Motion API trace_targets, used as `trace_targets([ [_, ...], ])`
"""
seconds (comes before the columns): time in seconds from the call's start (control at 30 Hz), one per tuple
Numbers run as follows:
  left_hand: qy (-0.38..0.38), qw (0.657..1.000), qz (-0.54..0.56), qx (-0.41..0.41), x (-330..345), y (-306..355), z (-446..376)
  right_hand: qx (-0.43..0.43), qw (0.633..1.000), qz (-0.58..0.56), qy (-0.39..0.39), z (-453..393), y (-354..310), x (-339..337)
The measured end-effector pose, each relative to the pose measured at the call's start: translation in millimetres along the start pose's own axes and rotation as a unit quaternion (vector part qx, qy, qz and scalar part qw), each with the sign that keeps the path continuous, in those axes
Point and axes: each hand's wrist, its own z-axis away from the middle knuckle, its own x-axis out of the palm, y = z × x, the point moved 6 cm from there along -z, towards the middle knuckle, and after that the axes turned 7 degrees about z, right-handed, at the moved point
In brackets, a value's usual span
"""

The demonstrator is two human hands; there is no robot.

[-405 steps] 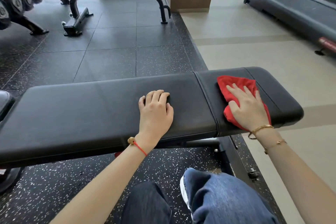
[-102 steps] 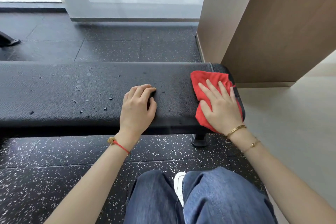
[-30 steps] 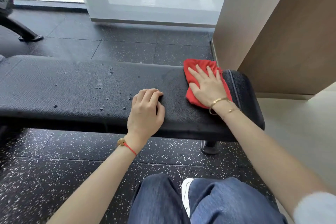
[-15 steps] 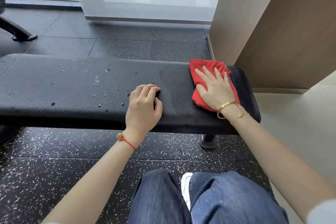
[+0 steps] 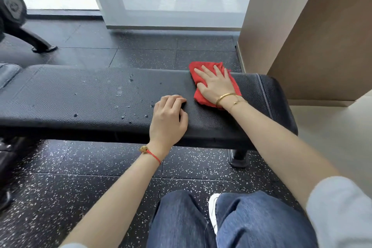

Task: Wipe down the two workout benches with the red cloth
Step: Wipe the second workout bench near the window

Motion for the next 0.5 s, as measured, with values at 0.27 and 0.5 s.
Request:
trace_targets([
  [0.27,-0.005,1.0,0.001,-0.003,-1,0,0,-0.104,0.992,0.01,0.065,106,-24,8],
  [0.5,-0.01,1.0,0.005,-0.004,2,-2,2,0.094,0.99,0.008,0.108,141,67,3],
])
